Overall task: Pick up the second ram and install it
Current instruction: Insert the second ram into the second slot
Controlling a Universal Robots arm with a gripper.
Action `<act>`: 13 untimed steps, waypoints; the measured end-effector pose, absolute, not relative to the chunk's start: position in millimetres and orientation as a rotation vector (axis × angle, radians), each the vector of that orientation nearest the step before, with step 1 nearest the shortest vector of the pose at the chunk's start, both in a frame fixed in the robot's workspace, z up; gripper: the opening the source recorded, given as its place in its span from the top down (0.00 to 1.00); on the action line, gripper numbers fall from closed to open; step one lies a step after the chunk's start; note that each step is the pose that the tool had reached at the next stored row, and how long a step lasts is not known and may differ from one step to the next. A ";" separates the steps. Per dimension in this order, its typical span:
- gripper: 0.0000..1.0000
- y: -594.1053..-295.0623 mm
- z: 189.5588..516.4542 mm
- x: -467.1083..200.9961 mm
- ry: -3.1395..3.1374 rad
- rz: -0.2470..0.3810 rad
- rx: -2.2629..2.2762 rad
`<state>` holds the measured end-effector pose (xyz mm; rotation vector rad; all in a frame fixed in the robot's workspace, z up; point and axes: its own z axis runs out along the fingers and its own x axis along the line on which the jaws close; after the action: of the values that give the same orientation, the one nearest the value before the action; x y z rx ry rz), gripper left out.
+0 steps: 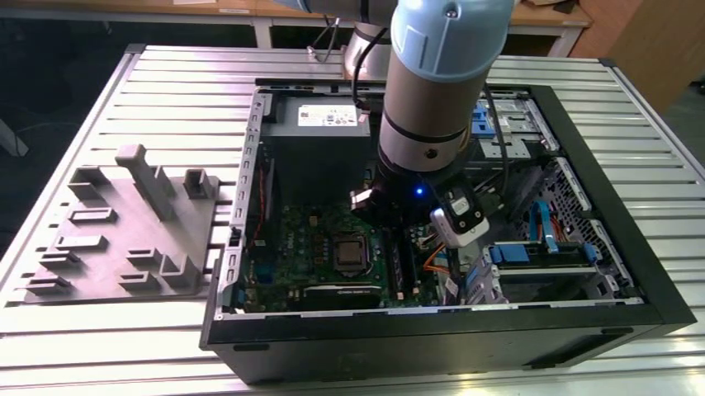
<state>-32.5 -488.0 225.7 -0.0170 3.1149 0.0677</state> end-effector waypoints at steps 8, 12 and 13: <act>0.89 -488.0 224.8 -32.5 3.115 0.067 -0.017; 0.89 -488.0 224.7 -32.5 3.115 0.067 -0.017; 0.89 -488.0 224.7 -32.4 3.115 0.067 -0.017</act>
<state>-32.4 -488.0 224.7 -0.0168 3.1149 0.0674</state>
